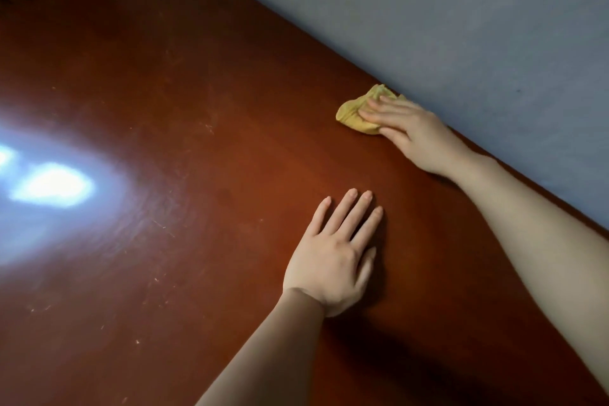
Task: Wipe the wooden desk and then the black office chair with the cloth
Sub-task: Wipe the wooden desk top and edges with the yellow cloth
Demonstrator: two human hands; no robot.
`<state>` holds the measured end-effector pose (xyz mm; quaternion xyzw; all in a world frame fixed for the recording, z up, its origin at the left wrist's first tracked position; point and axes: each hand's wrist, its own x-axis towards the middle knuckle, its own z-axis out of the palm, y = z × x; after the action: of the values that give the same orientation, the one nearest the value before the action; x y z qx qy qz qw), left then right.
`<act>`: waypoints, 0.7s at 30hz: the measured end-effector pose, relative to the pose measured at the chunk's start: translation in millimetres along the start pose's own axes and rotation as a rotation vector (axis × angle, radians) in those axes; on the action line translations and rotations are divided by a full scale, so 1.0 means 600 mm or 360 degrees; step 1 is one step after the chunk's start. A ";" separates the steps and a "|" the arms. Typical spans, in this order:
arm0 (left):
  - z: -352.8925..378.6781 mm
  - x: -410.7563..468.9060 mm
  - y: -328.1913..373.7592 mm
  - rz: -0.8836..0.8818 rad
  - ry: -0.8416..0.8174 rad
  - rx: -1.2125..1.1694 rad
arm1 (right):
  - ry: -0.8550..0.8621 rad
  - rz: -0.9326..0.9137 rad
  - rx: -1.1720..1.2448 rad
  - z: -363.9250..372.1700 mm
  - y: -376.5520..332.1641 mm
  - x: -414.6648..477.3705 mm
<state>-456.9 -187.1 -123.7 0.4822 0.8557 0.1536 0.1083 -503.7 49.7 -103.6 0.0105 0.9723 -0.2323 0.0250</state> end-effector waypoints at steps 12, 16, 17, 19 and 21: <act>-0.001 0.003 0.000 0.0000 -0.0043 0.0024 | 0.0684 0.0683 -0.0030 0.081 -0.072 -0.206; 0.000 0.005 0.001 0.0010 -0.0045 0.0037 | 0.0589 0.0623 -0.0055 0.111 -0.129 -0.288; -0.001 0.005 0.001 0.0010 -0.0046 0.0045 | 0.0568 0.0601 -0.0040 0.116 -0.141 -0.307; -0.001 0.005 0.002 0.0015 -0.0050 0.0056 | 0.0528 0.0528 -0.0038 0.127 -0.158 -0.346; 0.000 0.004 0.002 0.0014 -0.0059 0.0064 | 0.0428 0.0358 -0.0090 0.132 -0.161 -0.384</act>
<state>-457.4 -184.5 -123.5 0.4907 0.8544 0.1278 0.1138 -273.4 -74.1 -118.2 0.1496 0.9657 -0.1970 -0.0791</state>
